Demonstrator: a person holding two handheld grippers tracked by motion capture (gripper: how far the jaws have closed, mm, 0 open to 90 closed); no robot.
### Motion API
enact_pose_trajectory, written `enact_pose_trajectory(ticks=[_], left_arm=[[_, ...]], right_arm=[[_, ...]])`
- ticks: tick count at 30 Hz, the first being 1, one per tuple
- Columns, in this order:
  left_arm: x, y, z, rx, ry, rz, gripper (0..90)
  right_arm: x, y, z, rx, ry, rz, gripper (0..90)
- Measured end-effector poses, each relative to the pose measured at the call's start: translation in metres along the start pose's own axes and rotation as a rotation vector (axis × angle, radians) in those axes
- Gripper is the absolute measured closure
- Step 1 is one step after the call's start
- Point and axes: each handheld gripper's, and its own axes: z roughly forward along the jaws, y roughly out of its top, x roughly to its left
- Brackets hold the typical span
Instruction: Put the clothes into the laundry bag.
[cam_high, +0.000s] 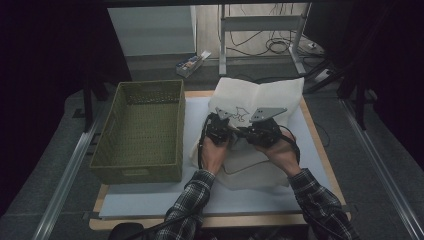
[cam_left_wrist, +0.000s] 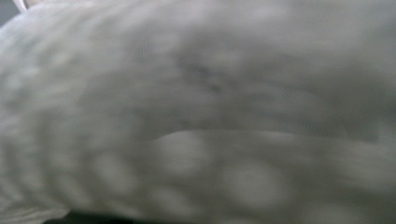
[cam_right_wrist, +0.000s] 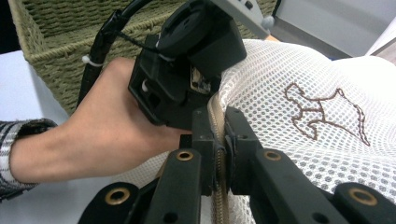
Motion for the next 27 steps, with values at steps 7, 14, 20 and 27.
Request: enact_pose_trajectory(ticks=[7, 14, 20, 27], left_arm=[[-0.004, -0.002, -0.011, 0.018, -0.004, 0.03, 66.6], [-0.008, -0.009, -0.027, 0.048, -0.007, 0.064, 49.5], [-0.01, -0.016, -0.041, 0.055, -0.044, 0.076, 42.5], [-0.013, -0.024, -0.054, 0.051, -0.07, 0.094, 37.8]], right_arm=[[-0.001, -0.002, 0.001, 0.006, 0.01, 0.005, 82.9], [0.0, -0.004, 0.002, 0.018, 0.013, -0.002, 82.4], [-0.001, -0.008, 0.001, 0.022, 0.013, 0.005, 82.4], [-0.002, -0.011, -0.003, 0.016, 0.013, 0.014, 82.4]])
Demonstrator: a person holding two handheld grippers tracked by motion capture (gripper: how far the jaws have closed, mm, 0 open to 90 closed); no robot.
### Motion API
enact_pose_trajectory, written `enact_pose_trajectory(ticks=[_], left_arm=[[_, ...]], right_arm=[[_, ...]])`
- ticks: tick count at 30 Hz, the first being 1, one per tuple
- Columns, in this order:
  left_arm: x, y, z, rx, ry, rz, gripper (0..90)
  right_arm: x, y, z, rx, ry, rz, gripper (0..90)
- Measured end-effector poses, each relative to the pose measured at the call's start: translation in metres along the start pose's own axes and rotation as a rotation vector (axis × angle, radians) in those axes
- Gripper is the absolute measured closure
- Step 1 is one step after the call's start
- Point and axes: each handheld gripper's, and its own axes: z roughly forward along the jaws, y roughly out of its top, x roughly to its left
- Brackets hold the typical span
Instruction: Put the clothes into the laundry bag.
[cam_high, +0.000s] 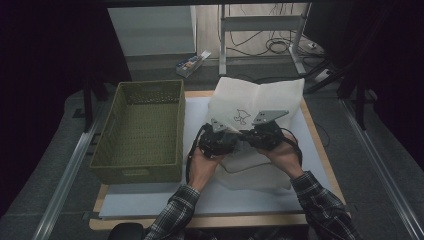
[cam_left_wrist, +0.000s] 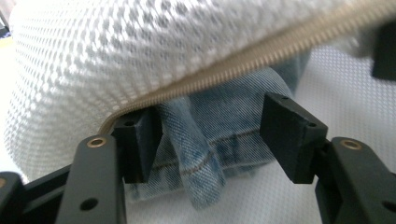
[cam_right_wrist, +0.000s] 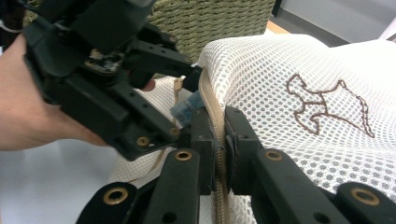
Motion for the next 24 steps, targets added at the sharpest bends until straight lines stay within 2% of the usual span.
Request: enact_pose_trajectory(ticks=[12, 17, 24], left_arm=[[-0.005, -0.013, -0.029, 0.0, -0.026, 0.02, 32.4], [0.0, -0.022, -0.047, -0.018, -0.029, 0.0, 32.2], [0.004, -0.033, -0.068, -0.021, -0.033, -0.016, 32.0]], right_arm=[[0.001, -0.004, -0.005, -0.005, 0.007, 0.01, 82.2], [0.003, -0.001, -0.009, -0.025, 0.016, 0.019, 82.3], [0.016, 0.008, -0.018, -0.054, 0.034, -0.009, 82.5]])
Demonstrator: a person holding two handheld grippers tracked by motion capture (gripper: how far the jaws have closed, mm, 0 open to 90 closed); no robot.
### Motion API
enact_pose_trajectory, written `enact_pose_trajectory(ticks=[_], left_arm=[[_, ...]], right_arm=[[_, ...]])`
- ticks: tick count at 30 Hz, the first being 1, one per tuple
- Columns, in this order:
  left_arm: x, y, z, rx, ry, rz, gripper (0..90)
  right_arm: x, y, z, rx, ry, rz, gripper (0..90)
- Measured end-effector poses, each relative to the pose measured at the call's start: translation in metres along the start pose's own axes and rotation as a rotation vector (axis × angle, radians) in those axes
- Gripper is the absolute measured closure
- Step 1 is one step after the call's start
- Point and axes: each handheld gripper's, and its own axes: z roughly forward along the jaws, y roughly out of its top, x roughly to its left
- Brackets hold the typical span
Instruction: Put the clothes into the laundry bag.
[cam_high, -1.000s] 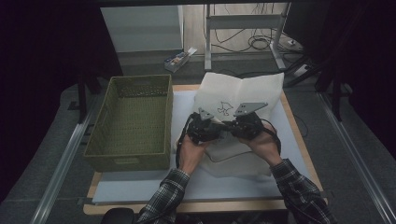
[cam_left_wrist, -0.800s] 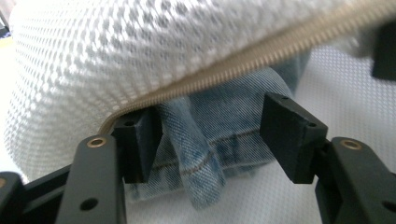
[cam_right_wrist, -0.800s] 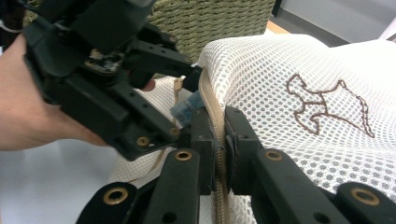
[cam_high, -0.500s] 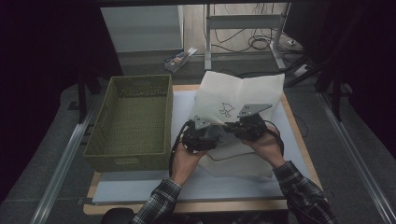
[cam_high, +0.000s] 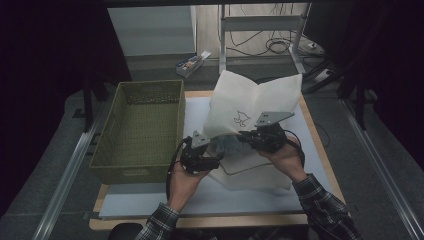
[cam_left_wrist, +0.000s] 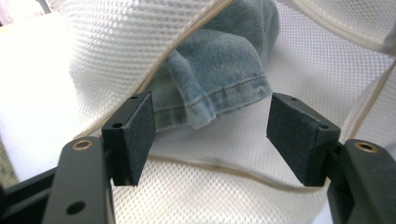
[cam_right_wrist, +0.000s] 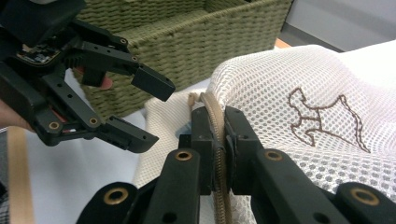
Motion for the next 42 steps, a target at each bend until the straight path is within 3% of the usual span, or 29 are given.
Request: enact_pose_trajectory(ticks=[5, 15, 31, 37, 42], left_arm=[[0.003, -0.003, -0.012, -0.014, 0.0, -0.002, 29.8], [0.009, -0.008, -0.026, -0.024, -0.002, -0.019, 20.0], [0.01, -0.004, -0.039, -0.06, -0.011, -0.004, 17.8], [0.007, -0.003, -0.039, -0.056, -0.02, 0.006, 18.0], [0.005, -0.001, -0.039, -0.055, -0.025, 0.01, 18.2]], right_arm=[[0.006, -0.005, -0.003, 0.018, 0.008, -0.005, 82.4], [0.01, -0.036, -0.013, 0.073, 0.008, 0.016, 81.9], [0.0, -0.082, -0.003, 0.21, -0.04, 0.035, 82.7], [-0.014, -0.095, -0.019, 0.224, -0.114, 0.065, 83.5], [-0.038, -0.106, -0.045, 0.187, -0.164, 0.154, 83.9]])
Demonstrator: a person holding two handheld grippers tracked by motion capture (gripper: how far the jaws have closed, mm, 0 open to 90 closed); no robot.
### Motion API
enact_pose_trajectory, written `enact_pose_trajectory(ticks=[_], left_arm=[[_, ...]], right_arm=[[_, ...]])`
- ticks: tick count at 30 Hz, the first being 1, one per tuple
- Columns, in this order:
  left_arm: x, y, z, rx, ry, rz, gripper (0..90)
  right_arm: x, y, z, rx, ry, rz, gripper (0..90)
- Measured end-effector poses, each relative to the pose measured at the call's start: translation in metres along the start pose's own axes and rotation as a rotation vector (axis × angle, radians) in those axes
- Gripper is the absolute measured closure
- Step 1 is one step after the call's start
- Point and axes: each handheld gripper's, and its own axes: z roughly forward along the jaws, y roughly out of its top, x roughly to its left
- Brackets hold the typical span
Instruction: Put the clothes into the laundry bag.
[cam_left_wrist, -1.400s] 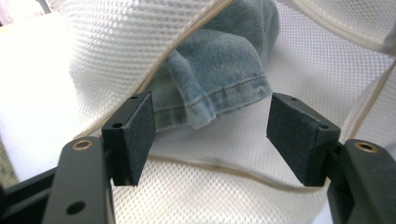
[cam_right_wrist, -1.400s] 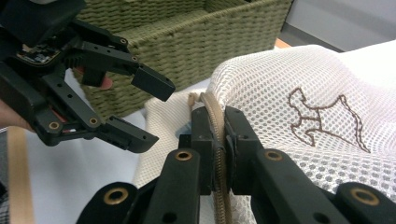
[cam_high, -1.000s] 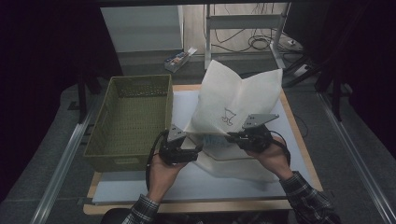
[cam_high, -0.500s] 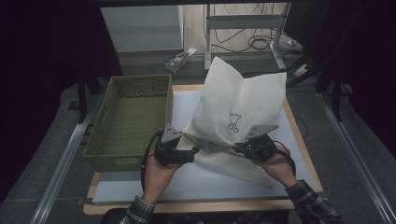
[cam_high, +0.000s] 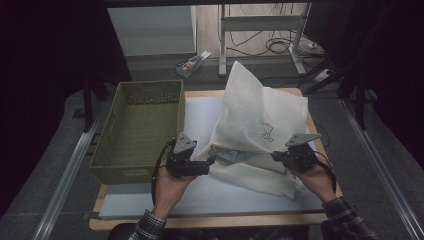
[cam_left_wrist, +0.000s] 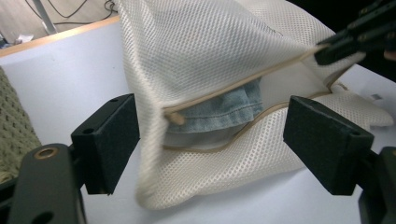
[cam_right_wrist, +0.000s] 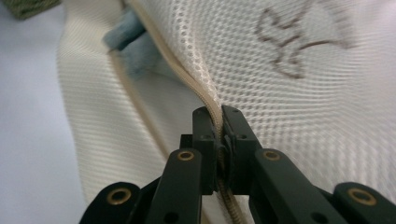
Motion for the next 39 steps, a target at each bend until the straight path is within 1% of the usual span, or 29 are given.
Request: enact_pose_trajectory(ticks=[1, 3, 4, 5, 7, 8, 10, 12, 14, 16, 18, 21, 23, 24, 25, 26, 27, 28, 29, 30, 31, 33, 34, 35, 36, 37, 39], left_arm=[[-0.001, 0.0, 0.0, 0.001, -0.001, 0.002, 18.2], [-0.002, 0.001, 0.001, 0.003, -0.003, 0.006, 18.3], [-0.002, 0.002, 0.001, 0.002, -0.005, 0.01, 18.3], [-0.002, 0.002, 0.0, 0.003, -0.005, 0.01, 18.3], [-0.002, 0.003, -0.001, 0.001, -0.003, 0.01, 18.3], [-0.001, 0.003, -0.001, -0.002, -0.003, 0.01, 18.6], [-0.001, 0.003, -0.002, -0.004, 0.0, 0.006, 18.8], [0.0, 0.003, -0.002, -0.004, -0.003, 0.004, 19.0], [0.0, 0.002, -0.001, 0.0, -0.004, 0.003, 20.0], [-0.002, 0.001, 0.001, 0.008, -0.011, 0.007, 21.6], [-0.007, -0.001, 0.007, 0.027, -0.018, 0.014, 23.8], [-0.016, -0.006, 0.023, 0.064, -0.037, 0.012, 30.1], [-0.023, -0.009, 0.037, 0.107, -0.026, 0.017, 31.6], [-0.027, -0.01, 0.047, 0.147, -0.001, 0.027, 31.7], [-0.029, -0.011, 0.056, 0.16, 0.012, 0.022, 31.9], [-0.03, -0.011, 0.061, 0.172, 0.018, 0.02, 33.6], [-0.031, -0.011, 0.069, 0.197, 0.041, 0.022, 35.7], [-0.032, -0.011, 0.077, 0.216, 0.064, 0.031, 37.1], [-0.03, -0.011, 0.082, 0.234, 0.075, 0.042, 41.3], [-0.028, -0.011, 0.089, 0.25, 0.085, 0.026, 44.9], [-0.026, -0.011, 0.094, 0.252, 0.072, 0.005, 47.7], [-0.023, -0.011, 0.102, 0.267, 0.054, -0.018, 60.8], [-0.022, -0.01, 0.106, 0.274, 0.034, -0.024, 65.9], [-0.021, -0.009, 0.109, 0.28, 0.023, -0.025, 73.0], [-0.021, -0.007, 0.114, 0.276, 0.014, -0.028, 77.3], [-0.022, -0.005, 0.118, 0.268, 0.01, -0.026, 81.1], [-0.022, 0.0, 0.125, 0.242, -0.003, -0.031, 83.1]], right_arm=[[-0.005, -0.001, -0.004, -0.009, -0.005, 0.017, 83.9], [-0.01, -0.002, -0.009, -0.033, 0.004, 0.045, 83.9], [-0.011, -0.002, -0.01, -0.038, 0.012, 0.053, 83.9], [-0.008, -0.001, -0.009, -0.044, 0.021, 0.048, 83.9], [0.001, 0.002, -0.007, -0.046, 0.04, 0.029, 83.8], [0.009, 0.005, -0.004, -0.045, 0.059, 0.012, 83.8], [0.022, 0.01, 0.001, -0.04, 0.063, -0.029, 83.6], [0.033, 0.015, 0.007, -0.039, 0.079, -0.065, 83.4], [0.039, 0.019, 0.013, -0.035, 0.082, -0.088, 83.2], [0.043, 0.021, 0.018, -0.025, 0.071, -0.112, 82.9], [0.043, 0.024, 0.021, -0.032, 0.066, -0.119, 82.7], [0.04, 0.026, 0.017, -0.054, 0.07, -0.102, 82.6], [0.038, 0.026, 0.014, -0.066, 0.071, -0.095, 82.5], [0.038, 0.027, 0.013, -0.069, 0.072, -0.094, 82.5], [0.037, 0.027, 0.012, -0.073, 0.073, -0.092, 82.4], [0.037, 0.027, 0.011, -0.075, 0.075, -0.091, 82.4], [0.037, 0.027, 0.011, -0.076, 0.077, -0.091, 82.3], [0.038, 0.027, 0.01, -0.08, 0.075, -0.091, 82.2], [0.038, 0.027, 0.009, -0.079, 0.075, -0.091, 82.2], [0.039, 0.027, 0.009, -0.08, 0.077, -0.093, 82.2], [0.039, 0.027, 0.009, -0.082, 0.077, -0.093, 82.2], [0.039, 0.027, 0.009, -0.083, 0.079, -0.093, 82.2], [0.04, 0.027, 0.009, -0.081, 0.081, -0.091, 82.2], [0.04, 0.027, 0.01, -0.08, 0.081, -0.092, 82.2], [0.04, 0.027, 0.01, -0.079, 0.081, -0.092, 82.2], [0.041, 0.026, 0.01, -0.081, 0.082, -0.09, 82.4], [0.042, 0.027, 0.009, -0.09, 0.088, -0.092, 82.7]])
